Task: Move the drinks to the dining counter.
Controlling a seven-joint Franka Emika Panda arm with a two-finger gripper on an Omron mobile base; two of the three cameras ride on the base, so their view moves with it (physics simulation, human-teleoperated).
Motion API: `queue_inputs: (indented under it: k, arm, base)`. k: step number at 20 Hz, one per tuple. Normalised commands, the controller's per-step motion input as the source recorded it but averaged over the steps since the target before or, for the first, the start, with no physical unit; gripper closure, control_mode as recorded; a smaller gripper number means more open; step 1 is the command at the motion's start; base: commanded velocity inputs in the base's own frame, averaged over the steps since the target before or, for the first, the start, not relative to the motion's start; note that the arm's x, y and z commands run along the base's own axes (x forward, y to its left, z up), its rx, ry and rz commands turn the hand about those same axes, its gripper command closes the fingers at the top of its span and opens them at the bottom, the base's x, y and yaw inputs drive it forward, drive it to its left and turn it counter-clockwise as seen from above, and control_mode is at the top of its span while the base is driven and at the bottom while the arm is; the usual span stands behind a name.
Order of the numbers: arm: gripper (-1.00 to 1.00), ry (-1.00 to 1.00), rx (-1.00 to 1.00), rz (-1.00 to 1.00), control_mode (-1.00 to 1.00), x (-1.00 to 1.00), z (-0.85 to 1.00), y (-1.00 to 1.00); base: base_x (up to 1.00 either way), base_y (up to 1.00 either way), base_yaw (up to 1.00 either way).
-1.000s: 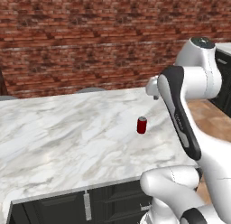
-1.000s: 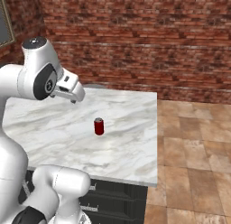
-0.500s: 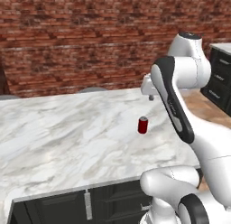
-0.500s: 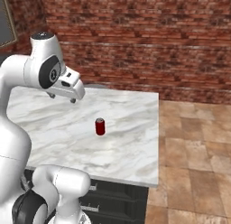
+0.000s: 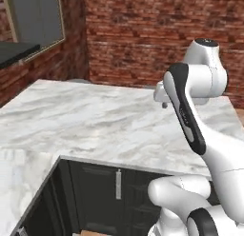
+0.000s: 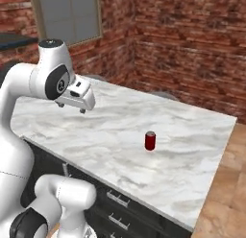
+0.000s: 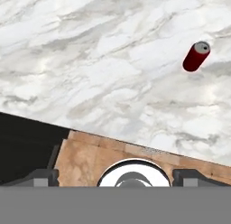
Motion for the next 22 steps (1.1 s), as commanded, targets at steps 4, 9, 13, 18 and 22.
queue_inputs:
  k: [4, 9, 13, 18, 22]
  arm:
    - [-1.00, 0.00, 0.00, 0.00, 1.00, 0.00, 0.00, 0.00]
    - [-1.00, 0.00, 0.00, 0.00, 1.00, 0.00, 0.00, 0.00]
    - [-1.00, 0.00, 0.00, 0.00, 1.00, 0.00, 0.00, 0.00]
    - [-1.00, 0.00, 0.00, 0.00, 1.00, 0.00, 0.00, 0.00]
    - [-1.00, 0.00, 0.00, 0.00, 1.00, 0.00, 0.00, 0.00]
  base:
    - [0.00, 0.06, 1.00]
    - [0.00, 0.54, 0.90]
    - [-0.03, 0.88, 0.85]
    - [-0.66, 1.00, 0.49]
    - [-1.00, 1.00, 0.29]
